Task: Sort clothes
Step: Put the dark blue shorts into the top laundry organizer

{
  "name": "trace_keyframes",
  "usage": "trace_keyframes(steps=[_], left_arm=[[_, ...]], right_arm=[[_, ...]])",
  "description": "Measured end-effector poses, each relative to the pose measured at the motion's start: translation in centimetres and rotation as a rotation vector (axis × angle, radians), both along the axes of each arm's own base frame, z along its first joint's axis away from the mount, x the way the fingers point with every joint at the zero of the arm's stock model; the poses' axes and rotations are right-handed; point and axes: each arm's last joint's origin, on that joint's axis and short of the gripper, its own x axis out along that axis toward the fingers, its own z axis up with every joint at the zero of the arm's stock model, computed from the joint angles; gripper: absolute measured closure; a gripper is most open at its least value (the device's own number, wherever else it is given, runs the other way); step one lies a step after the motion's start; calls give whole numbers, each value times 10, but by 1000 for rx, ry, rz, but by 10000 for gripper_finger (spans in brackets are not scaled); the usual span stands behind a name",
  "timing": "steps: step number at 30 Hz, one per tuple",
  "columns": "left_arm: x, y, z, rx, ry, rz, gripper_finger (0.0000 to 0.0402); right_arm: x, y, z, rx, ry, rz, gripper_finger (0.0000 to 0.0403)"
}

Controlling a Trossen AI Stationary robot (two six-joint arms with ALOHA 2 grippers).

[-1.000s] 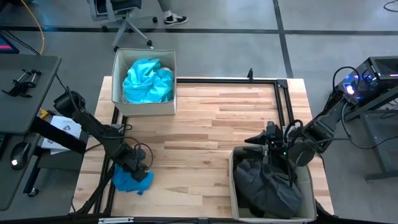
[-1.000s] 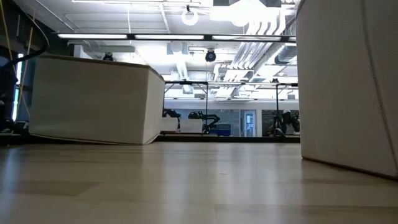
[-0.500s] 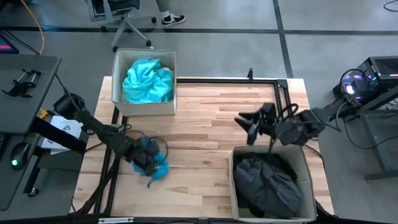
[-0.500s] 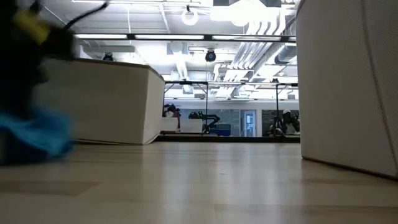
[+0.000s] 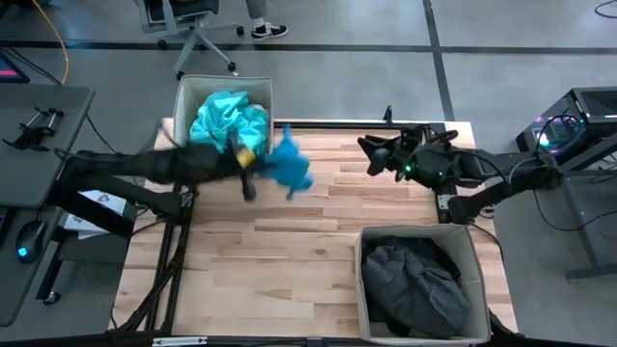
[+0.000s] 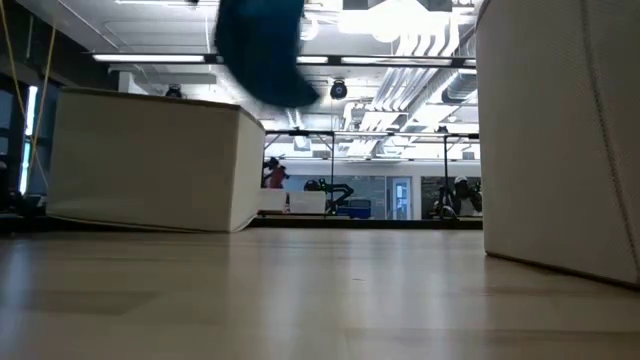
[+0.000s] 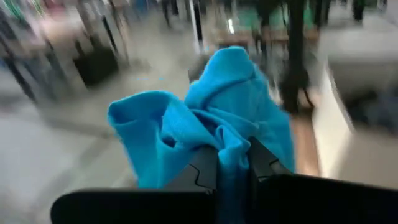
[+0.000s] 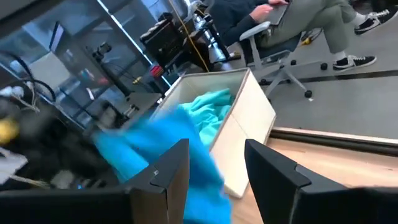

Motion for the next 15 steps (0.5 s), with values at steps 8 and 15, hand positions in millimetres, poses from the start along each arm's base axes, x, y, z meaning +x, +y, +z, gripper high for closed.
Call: trace_keyframes(steps=[8, 15], left_arm=[[-39, 50, 93, 309, 23, 293, 402], [-61, 106, 66, 157, 398, 524, 401]], right_arm=[[25, -1, -10, 8, 3, 20, 258], [40, -11, -22, -25, 85, 45, 258]])
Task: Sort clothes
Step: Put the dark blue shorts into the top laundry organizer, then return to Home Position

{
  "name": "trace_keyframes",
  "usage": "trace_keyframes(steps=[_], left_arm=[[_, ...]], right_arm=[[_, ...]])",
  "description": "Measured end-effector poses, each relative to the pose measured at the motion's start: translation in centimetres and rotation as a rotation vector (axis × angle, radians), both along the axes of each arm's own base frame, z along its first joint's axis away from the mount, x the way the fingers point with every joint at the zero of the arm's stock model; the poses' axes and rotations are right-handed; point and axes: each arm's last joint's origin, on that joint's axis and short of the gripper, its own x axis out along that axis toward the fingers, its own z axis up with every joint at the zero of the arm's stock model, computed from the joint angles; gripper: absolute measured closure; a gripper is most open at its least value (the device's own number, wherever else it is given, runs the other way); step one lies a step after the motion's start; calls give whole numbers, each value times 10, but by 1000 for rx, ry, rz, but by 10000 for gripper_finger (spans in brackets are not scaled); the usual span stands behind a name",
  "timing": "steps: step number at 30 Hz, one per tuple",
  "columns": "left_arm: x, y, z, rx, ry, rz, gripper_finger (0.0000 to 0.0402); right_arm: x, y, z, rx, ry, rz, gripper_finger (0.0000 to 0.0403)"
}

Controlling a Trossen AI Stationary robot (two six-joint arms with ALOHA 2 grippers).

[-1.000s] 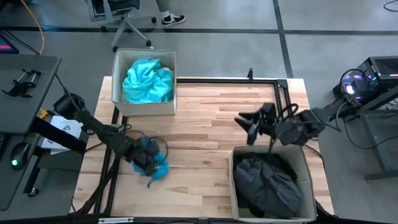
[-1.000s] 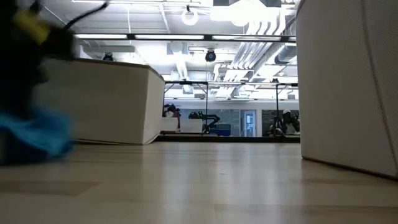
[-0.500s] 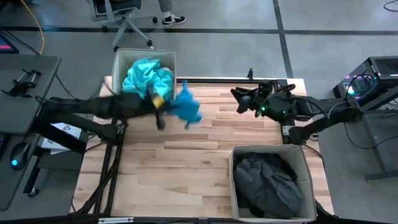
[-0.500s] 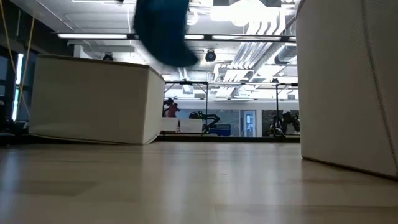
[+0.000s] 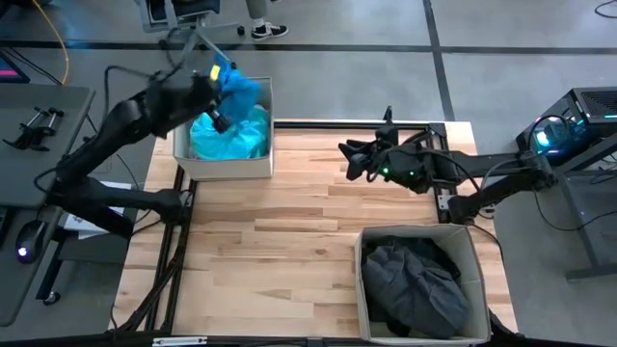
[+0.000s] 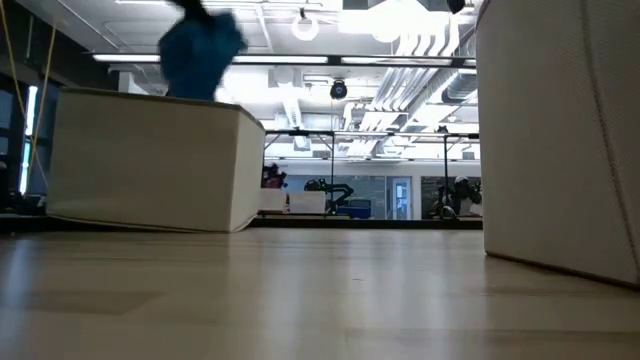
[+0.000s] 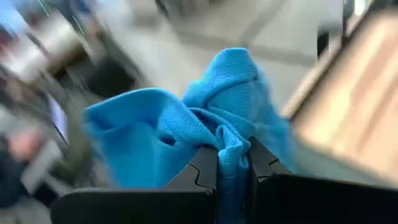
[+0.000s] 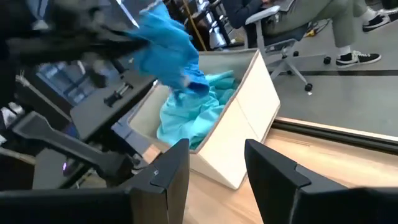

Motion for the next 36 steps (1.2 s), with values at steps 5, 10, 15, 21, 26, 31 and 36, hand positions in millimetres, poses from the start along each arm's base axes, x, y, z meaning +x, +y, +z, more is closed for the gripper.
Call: trace_keyframes(steps=[5, 10, 15, 21, 26, 31, 36], left_arm=[[7, 55, -67, -365, 105, 52, 401], [11, 95, -170, -689, 272, 130, 401], [12, 106, -236, -834, 363, 174, 401], [12, 101, -209, -879, 262, 179, 376], [4, 88, -137, -816, 86, 169, 313], [-11, 72, -90, -709, -100, 148, 266], [-23, 90, -103, -629, -253, 171, 259]], right_arm=[[2, -14, -1, -8, 33, 61, 258], [2, -24, -1, 2, 49, 160, 258], [3, -22, -1, -4, 68, 285, 258], [4, -19, -1, -24, 85, 401, 258], [-6, -19, 6, -79, 88, 443, 258], [-35, -27, 19, -119, 107, 416, 258], [-69, -33, 27, -132, 146, 384, 258]])
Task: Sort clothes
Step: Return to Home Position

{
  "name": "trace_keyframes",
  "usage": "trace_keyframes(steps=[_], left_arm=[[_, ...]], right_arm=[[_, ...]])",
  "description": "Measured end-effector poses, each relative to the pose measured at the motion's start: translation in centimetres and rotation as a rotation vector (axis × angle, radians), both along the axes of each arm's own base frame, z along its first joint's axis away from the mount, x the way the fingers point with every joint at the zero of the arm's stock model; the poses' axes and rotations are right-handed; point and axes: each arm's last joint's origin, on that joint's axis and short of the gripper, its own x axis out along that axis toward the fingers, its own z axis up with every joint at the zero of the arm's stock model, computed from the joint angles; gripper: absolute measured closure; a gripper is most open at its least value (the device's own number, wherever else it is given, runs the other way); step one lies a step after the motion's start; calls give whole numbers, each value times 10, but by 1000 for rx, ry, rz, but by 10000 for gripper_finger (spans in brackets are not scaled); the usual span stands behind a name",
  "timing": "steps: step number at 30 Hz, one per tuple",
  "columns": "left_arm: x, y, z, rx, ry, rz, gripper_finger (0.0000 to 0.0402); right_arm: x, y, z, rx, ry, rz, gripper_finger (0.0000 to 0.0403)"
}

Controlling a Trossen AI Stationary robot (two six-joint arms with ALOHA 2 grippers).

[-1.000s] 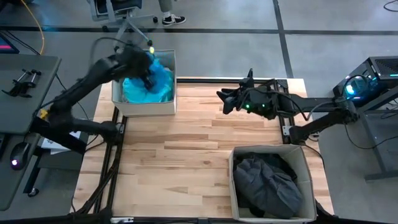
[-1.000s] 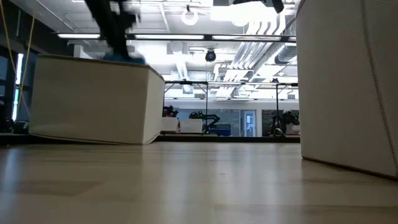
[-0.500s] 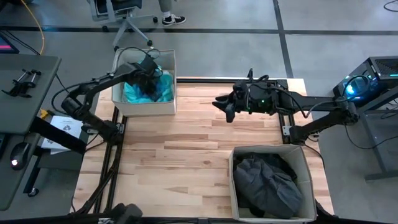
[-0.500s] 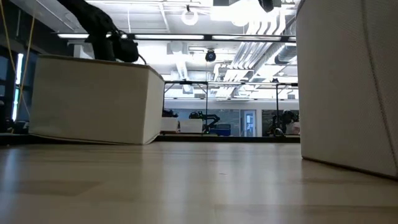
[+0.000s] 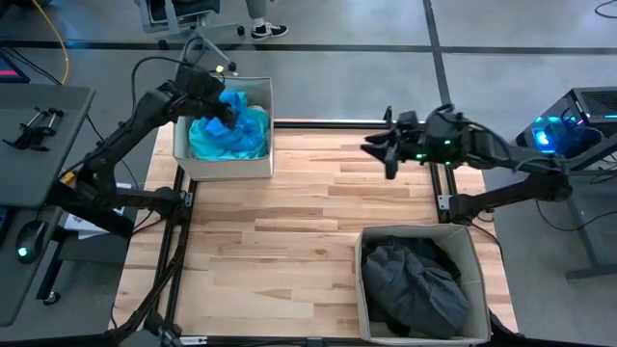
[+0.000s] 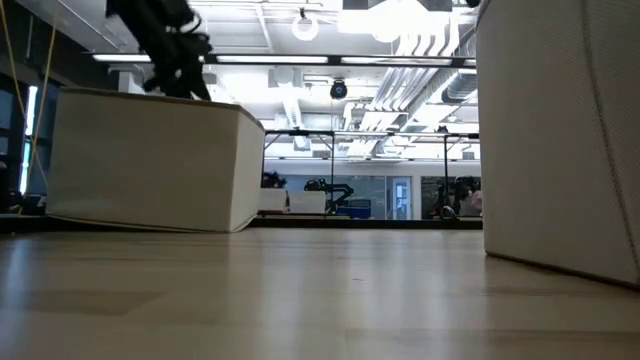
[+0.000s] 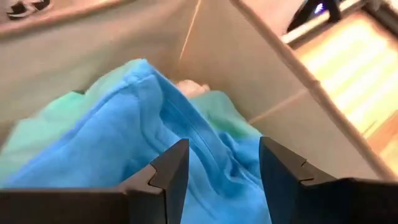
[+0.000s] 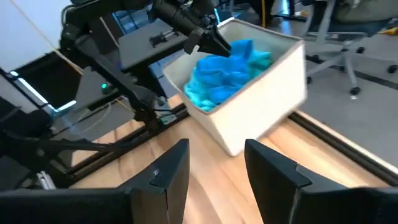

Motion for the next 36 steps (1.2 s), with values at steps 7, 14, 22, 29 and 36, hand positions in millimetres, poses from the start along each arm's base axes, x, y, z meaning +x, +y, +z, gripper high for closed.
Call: trace_keyframes(steps=[7, 14, 22, 29, 36], left_arm=[[-17, 20, -82, -79, -243, 60, 282], [-16, 11, -97, -191, -563, -28, 300], [-12, -21, -12, 46, -779, -194, 307], [-24, -50, 29, 213, -859, -177, 308], [-28, -62, 36, 243, -885, -182, 308]], right_arm=[[-48, 6, 0, 55, 93, 39, 258], [-100, 16, -1, 120, 66, 174, 261], [-137, 23, -54, 212, -32, 223, 302], [-110, 22, -116, 76, -331, 339, 369], [-90, 13, -164, -94, -555, 300, 396]])
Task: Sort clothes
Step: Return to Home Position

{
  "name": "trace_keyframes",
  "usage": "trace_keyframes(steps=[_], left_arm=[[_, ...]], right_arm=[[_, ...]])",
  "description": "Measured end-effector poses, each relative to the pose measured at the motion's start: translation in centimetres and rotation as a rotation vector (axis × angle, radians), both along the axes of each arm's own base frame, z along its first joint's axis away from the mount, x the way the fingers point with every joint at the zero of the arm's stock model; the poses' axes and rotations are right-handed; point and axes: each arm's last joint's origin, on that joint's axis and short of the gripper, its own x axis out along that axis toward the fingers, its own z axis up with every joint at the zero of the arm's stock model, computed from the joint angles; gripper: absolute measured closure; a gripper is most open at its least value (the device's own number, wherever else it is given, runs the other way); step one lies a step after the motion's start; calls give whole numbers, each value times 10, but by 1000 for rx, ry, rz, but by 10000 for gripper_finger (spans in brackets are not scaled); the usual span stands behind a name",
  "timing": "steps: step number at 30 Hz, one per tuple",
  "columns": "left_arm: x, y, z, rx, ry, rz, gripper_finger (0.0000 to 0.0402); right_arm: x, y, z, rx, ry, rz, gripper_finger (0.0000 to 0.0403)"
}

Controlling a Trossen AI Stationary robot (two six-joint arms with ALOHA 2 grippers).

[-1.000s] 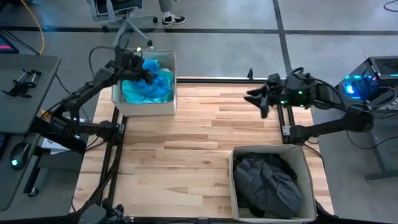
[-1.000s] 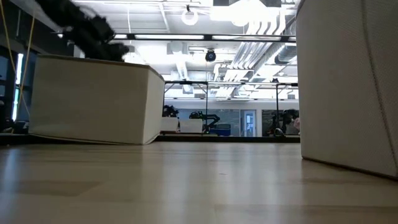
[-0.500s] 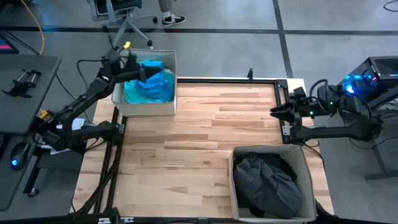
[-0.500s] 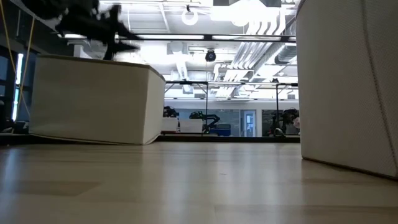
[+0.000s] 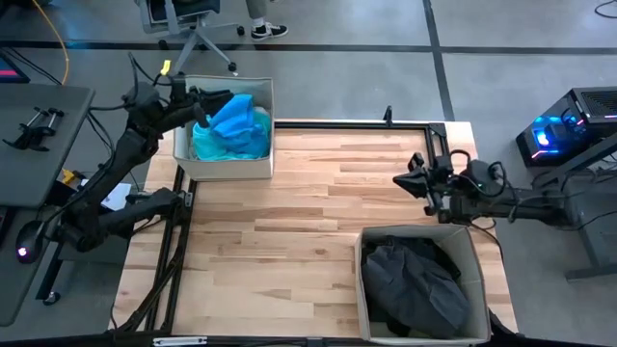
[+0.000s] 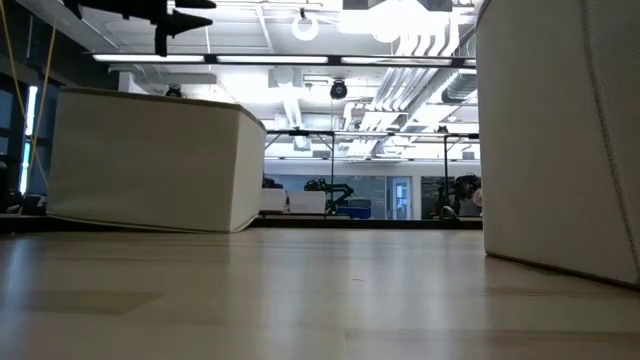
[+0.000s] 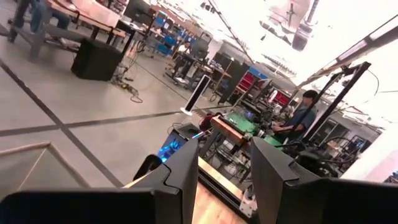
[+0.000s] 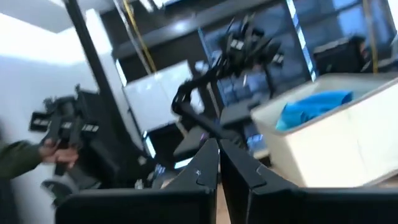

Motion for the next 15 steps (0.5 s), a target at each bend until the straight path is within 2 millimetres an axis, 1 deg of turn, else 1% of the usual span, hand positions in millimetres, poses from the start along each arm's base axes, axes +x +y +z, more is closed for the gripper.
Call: trace_keyframes(steps=[3, 8, 12, 15], left_arm=[[0, 0, 0, -17, -8, -2, 308], [0, 0, 0, -67, -35, -5, 308], [-3, -4, 3, -75, -56, -3, 308], [-5, -8, 5, -65, -63, -3, 308]], right_arm=[[0, -5, -17, -13, -51, -30, 401], [-1, -8, -40, -17, -77, -63, 402], [-2, -6, -54, -43, -56, -2, 402], [-1, -5, -58, -60, -26, 27, 403]])
